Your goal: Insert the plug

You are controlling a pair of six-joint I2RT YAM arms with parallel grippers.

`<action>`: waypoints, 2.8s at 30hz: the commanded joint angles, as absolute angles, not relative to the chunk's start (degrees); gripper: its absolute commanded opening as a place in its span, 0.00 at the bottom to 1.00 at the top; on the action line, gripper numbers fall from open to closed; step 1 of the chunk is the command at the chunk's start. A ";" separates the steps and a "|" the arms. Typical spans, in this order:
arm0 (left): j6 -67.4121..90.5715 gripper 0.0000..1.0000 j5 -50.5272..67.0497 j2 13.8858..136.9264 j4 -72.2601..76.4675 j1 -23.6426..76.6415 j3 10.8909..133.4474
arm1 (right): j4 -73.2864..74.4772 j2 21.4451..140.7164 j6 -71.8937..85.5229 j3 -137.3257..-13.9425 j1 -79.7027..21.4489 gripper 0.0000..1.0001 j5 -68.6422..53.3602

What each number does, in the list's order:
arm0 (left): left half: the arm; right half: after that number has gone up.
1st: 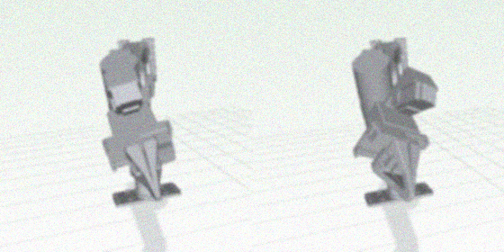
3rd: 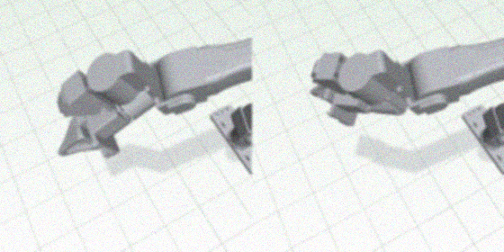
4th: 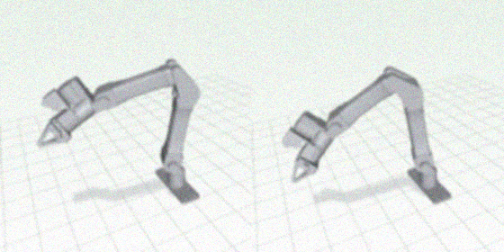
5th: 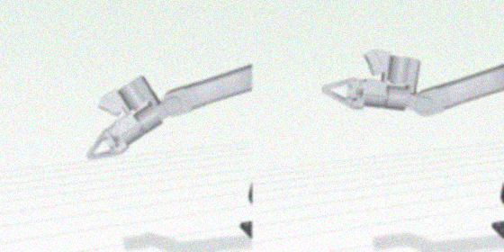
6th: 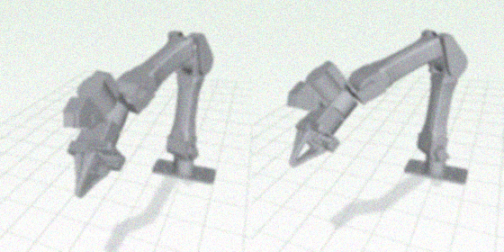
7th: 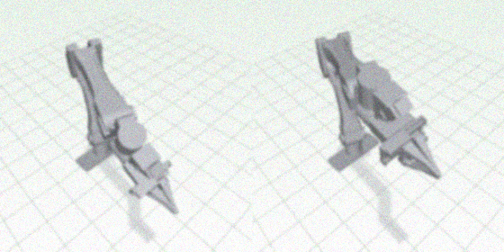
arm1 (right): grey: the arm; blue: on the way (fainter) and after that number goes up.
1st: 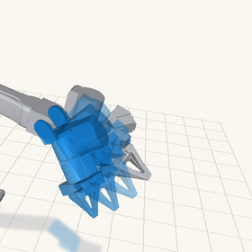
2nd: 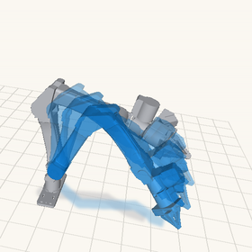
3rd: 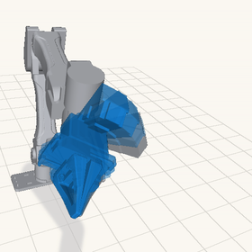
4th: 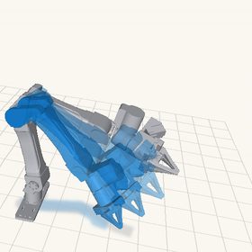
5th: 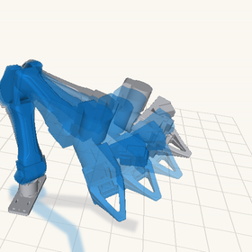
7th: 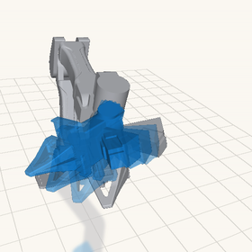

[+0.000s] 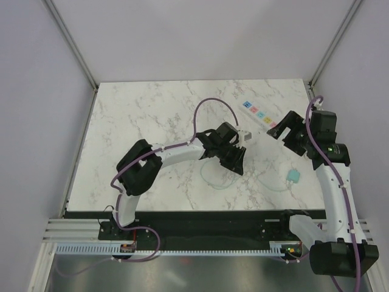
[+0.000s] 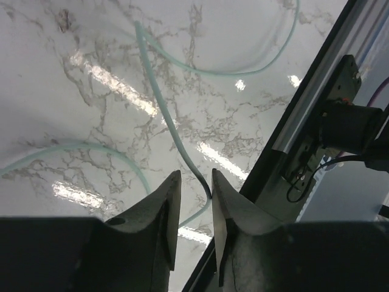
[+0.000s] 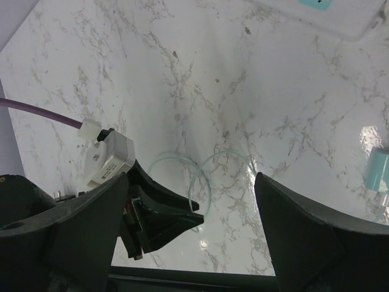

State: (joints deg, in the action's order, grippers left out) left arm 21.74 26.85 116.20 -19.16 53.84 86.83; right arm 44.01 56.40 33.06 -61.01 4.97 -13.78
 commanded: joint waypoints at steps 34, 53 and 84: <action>28.49 0.81 -4.41 69.07 -36.38 41.13 58.42 | 42.71 57.83 30.76 -45.43 0.26 0.75 -9.05; 29.97 0.75 -0.27 105.63 -44.82 54.40 96.23 | 43.42 41.85 35.24 -55.19 0.26 0.81 -6.06; 33.92 0.72 0.17 132.54 -48.08 55.28 112.15 | 42.10 37.88 35.33 -51.94 0.26 0.82 -7.82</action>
State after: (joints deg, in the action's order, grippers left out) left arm 32.73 1.43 131.39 -47.18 55.57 109.23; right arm 43.72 38.28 35.18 -52.51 0.49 -7.66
